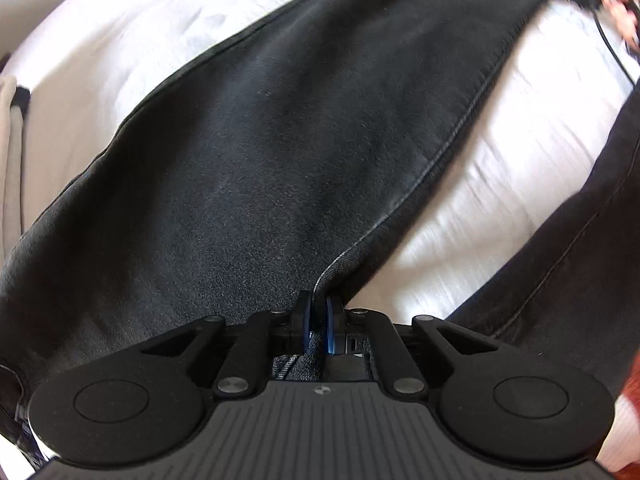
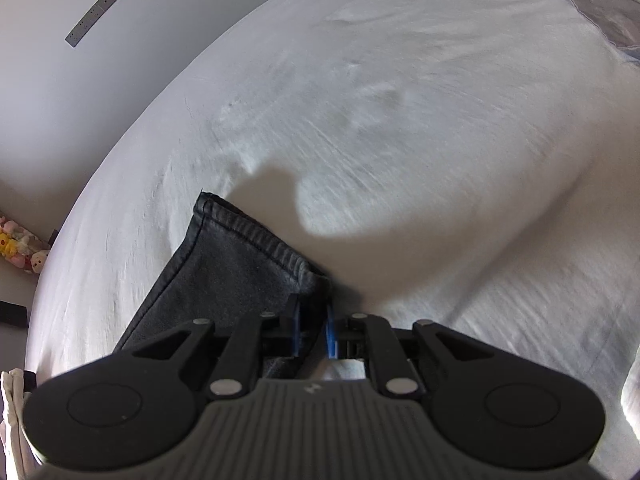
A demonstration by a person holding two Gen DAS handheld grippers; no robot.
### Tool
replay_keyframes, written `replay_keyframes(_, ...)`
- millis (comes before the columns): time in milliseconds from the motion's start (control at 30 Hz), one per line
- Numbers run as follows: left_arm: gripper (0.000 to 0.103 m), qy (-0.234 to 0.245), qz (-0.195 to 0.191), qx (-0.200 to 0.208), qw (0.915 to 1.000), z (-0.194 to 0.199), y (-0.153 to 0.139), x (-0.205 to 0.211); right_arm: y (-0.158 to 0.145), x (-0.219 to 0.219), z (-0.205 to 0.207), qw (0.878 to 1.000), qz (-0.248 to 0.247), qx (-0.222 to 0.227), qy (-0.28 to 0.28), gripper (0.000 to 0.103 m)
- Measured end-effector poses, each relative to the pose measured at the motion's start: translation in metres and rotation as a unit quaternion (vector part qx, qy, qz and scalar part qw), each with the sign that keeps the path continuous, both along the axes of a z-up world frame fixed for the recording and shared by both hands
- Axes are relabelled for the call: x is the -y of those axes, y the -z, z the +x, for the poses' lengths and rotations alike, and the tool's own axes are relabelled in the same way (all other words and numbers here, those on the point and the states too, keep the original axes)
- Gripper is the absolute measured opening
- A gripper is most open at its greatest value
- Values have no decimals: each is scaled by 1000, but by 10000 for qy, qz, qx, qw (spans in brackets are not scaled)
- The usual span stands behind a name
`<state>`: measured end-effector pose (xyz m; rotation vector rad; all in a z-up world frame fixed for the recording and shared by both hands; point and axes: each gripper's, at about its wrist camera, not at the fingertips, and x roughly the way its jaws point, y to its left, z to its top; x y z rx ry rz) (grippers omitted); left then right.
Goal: Fold clothes
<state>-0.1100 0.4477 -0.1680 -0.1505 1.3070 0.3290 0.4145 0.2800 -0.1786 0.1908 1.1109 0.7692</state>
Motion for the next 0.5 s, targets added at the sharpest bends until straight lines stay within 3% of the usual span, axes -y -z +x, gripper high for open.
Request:
replay_keyframes(67, 23, -46, -98, 205, 9997, -7, -13, -4, -11, 7, 0, 9997, -11, 159, -173, 30)
replay_keyframes(167, 34, 0, -82, 556, 9984, -24, -40, -5, -34, 20, -1, 9971, -17, 456, -602, 30)
replay_keyframes(433, 37, -26, 698, 654, 9954, -83, -105, 8, -97, 77, -40, 9788, -71, 910, -1831, 31)
replay_keyframes(500, 37, -143, 900, 677, 9935, -105, -118, 9, -108, 93, -53, 9730, -138, 1085, -2035, 36)
